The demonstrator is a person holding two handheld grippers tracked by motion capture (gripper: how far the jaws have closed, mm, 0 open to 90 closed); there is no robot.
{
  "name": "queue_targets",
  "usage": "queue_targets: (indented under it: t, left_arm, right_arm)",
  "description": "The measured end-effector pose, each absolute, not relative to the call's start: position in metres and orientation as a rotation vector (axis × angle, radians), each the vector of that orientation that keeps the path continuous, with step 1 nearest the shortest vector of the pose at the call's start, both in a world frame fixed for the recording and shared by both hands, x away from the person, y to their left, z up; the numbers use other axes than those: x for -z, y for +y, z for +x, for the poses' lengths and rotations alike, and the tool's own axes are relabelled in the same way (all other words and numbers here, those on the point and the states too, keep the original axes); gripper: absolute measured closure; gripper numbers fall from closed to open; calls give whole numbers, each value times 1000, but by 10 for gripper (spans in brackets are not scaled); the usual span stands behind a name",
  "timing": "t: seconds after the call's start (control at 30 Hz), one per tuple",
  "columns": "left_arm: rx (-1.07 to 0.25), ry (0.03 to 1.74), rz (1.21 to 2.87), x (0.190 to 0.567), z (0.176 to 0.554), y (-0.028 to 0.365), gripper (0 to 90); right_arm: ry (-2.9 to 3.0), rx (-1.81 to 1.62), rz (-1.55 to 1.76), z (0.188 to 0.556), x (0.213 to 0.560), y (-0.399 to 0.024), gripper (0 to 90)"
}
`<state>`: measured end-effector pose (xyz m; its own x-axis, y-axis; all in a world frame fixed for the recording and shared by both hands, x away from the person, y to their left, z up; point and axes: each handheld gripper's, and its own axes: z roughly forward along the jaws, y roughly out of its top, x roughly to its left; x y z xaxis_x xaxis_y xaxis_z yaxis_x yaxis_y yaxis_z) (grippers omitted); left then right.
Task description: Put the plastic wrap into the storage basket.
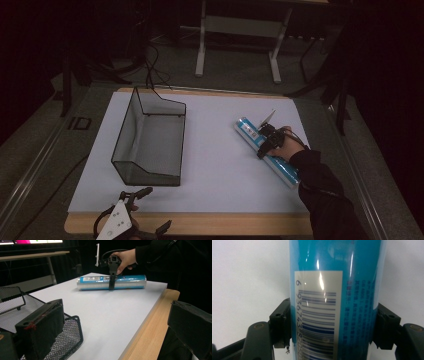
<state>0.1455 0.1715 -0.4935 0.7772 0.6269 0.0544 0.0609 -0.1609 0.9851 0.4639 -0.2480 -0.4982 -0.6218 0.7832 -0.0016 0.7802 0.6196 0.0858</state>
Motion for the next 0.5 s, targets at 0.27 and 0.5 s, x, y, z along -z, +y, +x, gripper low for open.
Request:
queue_targets:
  t: [0.27, 0.5]
  left_arm:
    - [-543, 550, 1682, 494, 146, 172, 15]
    - [-542, 558, 1686, 494, 147, 171, 15]
  right_arm:
    - [2797, -46, 1360, 467, 500, -243, 313]
    - [2791, -75, 1425, 465, 497, -242, 319]
